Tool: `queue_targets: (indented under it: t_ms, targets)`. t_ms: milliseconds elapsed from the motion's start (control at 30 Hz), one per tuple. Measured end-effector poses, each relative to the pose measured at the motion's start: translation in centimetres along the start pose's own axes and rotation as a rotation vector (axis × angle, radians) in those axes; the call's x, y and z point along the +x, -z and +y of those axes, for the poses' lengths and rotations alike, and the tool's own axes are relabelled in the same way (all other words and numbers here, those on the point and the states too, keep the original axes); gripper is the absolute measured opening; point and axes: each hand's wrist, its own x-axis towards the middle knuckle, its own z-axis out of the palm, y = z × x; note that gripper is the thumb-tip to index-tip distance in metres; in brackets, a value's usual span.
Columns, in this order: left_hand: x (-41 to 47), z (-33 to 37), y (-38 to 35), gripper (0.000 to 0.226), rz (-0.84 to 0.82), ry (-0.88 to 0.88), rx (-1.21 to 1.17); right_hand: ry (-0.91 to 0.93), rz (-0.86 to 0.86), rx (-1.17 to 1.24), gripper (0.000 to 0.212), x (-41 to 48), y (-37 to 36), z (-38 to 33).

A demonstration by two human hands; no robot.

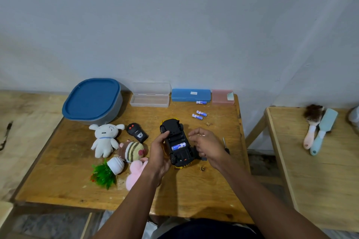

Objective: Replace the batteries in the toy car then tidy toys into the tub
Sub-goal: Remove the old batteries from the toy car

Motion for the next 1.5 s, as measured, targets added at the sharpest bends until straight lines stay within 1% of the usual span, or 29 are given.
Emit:
queue_targets:
  t_ms: [100, 267, 367, 433, 600, 667, 733, 800, 900, 1033, 1133, 1300, 1433, 1500]
  targets:
    - [0.1, 0.0, 0.2, 0.037, 0.000, -0.003, -0.011, 0.005, 0.004, 0.000, 0.012, 0.1, -0.1, 0.1]
    - [0.4, -0.2, 0.5, 0.038, -0.001, 0.007, -0.002, 0.026, -0.004, -0.010, 0.026, -0.5, -0.4, -0.4]
    - [0.4, -0.1, 0.5, 0.034, 0.011, 0.001, 0.004, 0.044, 0.016, -0.032, 0.031, -0.7, -0.7, -0.6]
    - [0.4, 0.0, 0.6, 0.034, 0.016, 0.002, -0.007, 0.073, 0.050, -0.080, 0.031, -0.4, -0.9, -0.3]
    - [0.7, -0.2, 0.5, 0.038, 0.053, -0.024, 0.021, 0.124, 0.121, -0.152, 0.015, 0.2, -1.7, 1.0]
    - [0.9, -0.5, 0.6, 0.040, 0.060, -0.062, 0.049, 0.157, 0.152, -0.243, 0.015, 0.1, -1.9, 1.1]
    - [1.0, -0.8, 0.5, 0.034, 0.062, -0.120, 0.099, 0.182, 0.197, -0.360, 0.016, -0.2, -2.1, 1.1]
    - [1.0, -1.0, 0.4, 0.031, 0.046, -0.164, 0.133, 0.204, 0.210, -0.426, 0.015, -0.6, -2.3, 0.9]
    - [1.1, -1.0, 0.5, 0.032, 0.036, -0.202, 0.156, 0.213, 0.186, -0.444, 0.015, -0.8, -2.4, 0.4]
    - [1.1, -0.9, 0.6, 0.031, 0.031, -0.217, 0.162, 0.163, 0.123, -0.345, 0.011, -0.6, -2.0, -0.1]
    - [0.9, -0.7, 0.7, 0.030, 0.041, -0.209, 0.154, 0.146, 0.076, -0.281, 0.013, -0.7, -1.8, -0.2]
    - [0.5, -0.7, 0.8, 0.033, 0.018, -0.178, 0.126, 0.146, 0.007, -0.245, 0.015, -0.7, -1.2, 0.0]
    - [0.2, -0.5, 0.9, 0.030, -0.012, -0.126, 0.086, 0.154, -0.049, -0.308, 0.019, -0.7, -0.8, 0.1]
    - [0.3, -0.5, 1.0, 0.033, -0.010, -0.093, 0.072, 0.160, -0.076, -0.359, 0.021, -0.6, -0.8, 0.2]
